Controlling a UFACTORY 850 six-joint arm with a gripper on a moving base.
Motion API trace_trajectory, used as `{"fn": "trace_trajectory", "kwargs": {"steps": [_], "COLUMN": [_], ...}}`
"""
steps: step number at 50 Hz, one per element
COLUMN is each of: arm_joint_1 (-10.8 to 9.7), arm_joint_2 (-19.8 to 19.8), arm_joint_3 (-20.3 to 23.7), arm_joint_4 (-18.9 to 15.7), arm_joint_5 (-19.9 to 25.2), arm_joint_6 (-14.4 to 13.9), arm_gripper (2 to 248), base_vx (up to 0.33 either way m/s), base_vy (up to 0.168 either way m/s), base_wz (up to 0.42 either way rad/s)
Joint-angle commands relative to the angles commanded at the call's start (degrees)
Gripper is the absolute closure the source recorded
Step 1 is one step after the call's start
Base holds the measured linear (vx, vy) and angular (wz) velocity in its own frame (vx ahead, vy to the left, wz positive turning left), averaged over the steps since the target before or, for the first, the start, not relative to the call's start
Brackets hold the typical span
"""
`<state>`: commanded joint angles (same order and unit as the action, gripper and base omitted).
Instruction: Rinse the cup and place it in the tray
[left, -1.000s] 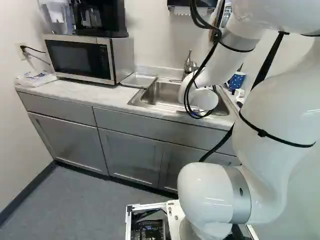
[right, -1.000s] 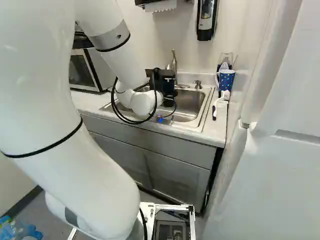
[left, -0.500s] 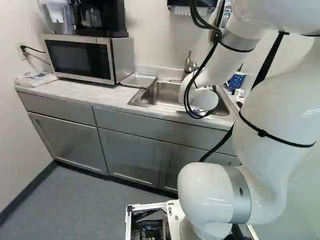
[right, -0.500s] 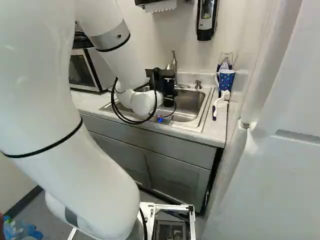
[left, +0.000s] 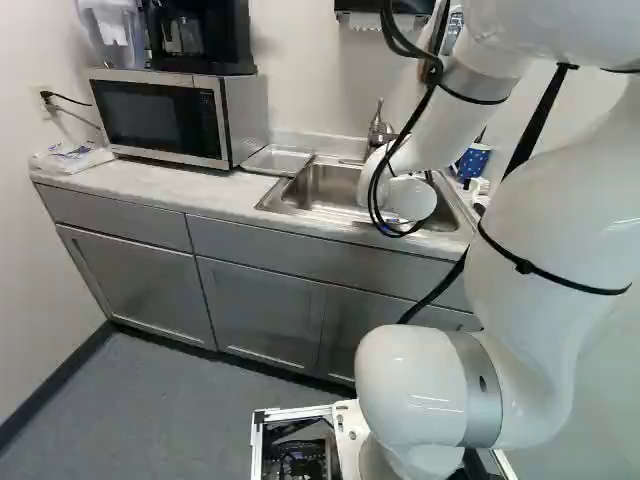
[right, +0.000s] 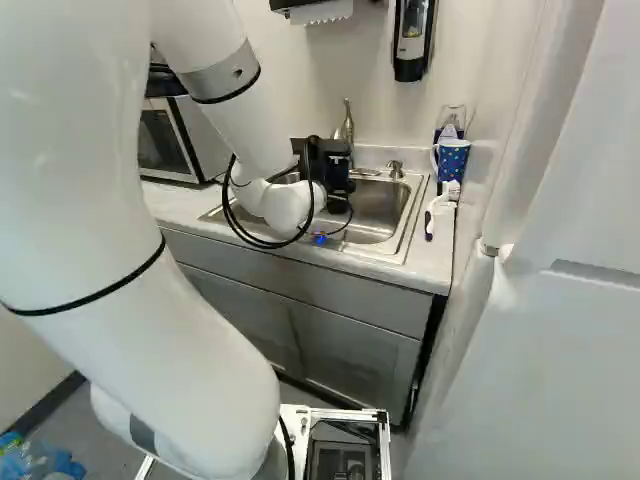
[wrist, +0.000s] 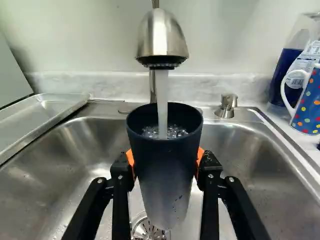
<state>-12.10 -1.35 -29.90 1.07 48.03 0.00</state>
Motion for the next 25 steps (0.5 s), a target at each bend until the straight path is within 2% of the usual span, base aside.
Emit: {"fn": "trace_trajectory", "kwargs": {"steps": [25], "arm_joint_1": [0.0], "arm_joint_2": [0.0], "arm_joint_3": [0.0], "arm_joint_4": [0.0], "arm_joint_5": [0.0], "arm_joint_6": [0.0], "arm_gripper": [124], "base_vx": [0.000], "base_vy": [0.000], "base_wz": [0.000]}}
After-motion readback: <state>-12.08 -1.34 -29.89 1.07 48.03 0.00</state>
